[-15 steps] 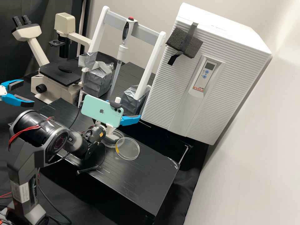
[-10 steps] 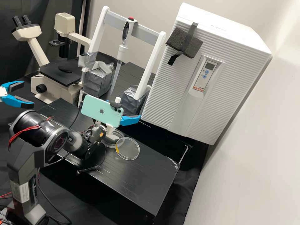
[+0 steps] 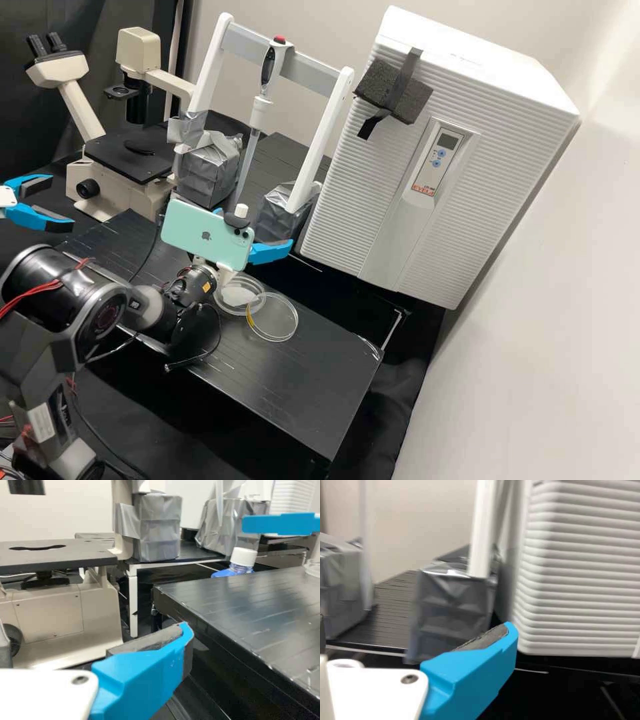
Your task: Open the bottle
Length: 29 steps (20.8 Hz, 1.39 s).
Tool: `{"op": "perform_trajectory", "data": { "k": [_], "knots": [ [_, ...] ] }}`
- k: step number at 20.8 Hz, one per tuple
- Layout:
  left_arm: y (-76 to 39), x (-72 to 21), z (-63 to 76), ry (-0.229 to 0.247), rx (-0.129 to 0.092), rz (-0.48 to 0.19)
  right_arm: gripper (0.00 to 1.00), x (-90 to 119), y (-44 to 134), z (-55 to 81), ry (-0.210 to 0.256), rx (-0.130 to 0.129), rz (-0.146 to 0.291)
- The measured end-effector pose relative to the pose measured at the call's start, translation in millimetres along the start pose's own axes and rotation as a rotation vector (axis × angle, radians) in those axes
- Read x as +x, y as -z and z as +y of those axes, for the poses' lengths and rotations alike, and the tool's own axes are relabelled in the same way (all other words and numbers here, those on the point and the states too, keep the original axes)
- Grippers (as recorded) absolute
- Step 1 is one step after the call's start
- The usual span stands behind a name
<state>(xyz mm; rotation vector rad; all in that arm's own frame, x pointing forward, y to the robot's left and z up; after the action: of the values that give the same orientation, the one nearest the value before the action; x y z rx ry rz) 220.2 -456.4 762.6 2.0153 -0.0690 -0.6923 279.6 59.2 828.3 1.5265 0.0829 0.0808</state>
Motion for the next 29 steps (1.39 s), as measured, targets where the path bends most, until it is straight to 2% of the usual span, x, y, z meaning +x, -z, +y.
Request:
{"op": "perform_trajectory", "data": {
  "k": [2,7,9,11,14,17,24,25,29],
  "knots": [
    [-0.7,0.0,-0.4,0.004,0.003,-0.007,1.0,-8,6.3,-3.6,0.017,0.014,0.023],
    [0.1,2.6,-0.7,0.011,0.008,-0.018,1.0,-19,21.5,-23.0,0.094,0.02,0.082],
    [0.1,2.7,-1.3,0.014,0.008,-0.02,1.0,-20,26.2,-29.2,0.118,0.015,0.1],
    [0.1,2.8,-1.7,0.017,0.008,-0.022,1.0,-19,26.7,-34.1,0.132,-0.004,0.1],
    [0.1,2.8,-1.7,0.017,0.008,-0.022,1.0,-17,23.3,-37.8,0.14,-0.018,0.083],
    [0.1,2.8,-1.7,0.017,0.008,-0.022,1.0,-16,23.2,-38.2,0.14,-0.025,0.083],
    [-1.3,-0.6,-6.0,0.032,-0.003,-0.018,1.0,-4,25.2,-37.4,0.13,-0.026,0.089],
    [-1.3,-0.6,-6.0,0.032,-0.003,-0.018,0.0,-2,24.1,-37.0,0.127,-0.027,0.085],
    [-0.9,-0.7,-6.0,0.031,-0.003,-0.016,0.0,3,19.3,-34.5,0.116,-0.03,0.068]
  ]
}}
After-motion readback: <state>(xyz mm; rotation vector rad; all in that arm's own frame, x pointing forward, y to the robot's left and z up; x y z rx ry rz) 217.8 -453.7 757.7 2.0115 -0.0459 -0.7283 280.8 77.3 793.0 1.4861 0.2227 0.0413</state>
